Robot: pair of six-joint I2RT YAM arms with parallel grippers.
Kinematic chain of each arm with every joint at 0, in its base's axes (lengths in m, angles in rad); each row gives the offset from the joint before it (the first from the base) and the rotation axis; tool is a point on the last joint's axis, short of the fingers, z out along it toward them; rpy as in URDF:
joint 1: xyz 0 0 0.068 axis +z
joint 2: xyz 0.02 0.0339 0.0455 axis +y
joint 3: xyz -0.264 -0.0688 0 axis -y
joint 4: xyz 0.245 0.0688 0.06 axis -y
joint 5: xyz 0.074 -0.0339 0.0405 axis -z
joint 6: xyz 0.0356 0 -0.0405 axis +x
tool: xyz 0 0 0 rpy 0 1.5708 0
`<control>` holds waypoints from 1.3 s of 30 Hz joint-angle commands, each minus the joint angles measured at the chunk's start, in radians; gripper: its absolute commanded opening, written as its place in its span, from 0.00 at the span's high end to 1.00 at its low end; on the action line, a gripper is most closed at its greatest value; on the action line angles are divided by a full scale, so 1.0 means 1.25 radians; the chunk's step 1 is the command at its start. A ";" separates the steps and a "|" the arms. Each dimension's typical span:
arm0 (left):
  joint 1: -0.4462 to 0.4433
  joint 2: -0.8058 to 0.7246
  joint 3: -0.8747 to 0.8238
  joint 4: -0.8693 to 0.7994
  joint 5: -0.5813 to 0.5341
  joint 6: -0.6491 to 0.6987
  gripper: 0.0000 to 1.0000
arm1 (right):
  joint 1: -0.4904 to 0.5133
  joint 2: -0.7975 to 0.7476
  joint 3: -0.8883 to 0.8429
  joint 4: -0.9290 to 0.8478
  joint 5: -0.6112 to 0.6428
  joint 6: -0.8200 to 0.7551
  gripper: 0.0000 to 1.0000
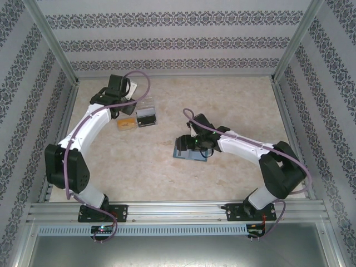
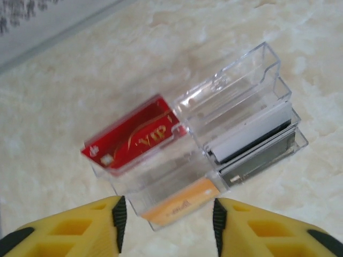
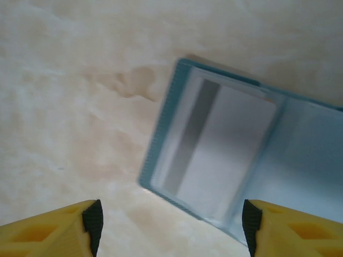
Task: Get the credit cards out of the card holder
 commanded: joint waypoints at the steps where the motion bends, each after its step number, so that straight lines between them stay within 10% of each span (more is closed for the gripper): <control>1: 0.006 -0.056 -0.058 0.027 -0.030 -0.195 0.48 | 0.028 0.023 0.034 -0.090 0.150 0.000 0.31; 13: 0.006 -0.192 -0.239 0.091 0.046 -0.513 0.35 | 0.032 0.103 0.029 -0.098 0.166 -0.001 0.36; 25: -0.009 -0.119 -0.307 0.192 0.443 -0.610 0.28 | 0.029 0.166 0.024 -0.110 0.192 -0.002 0.50; 39: -0.232 0.053 -0.279 0.232 0.485 -0.706 0.51 | 0.029 0.200 -0.003 -0.104 0.221 0.002 0.65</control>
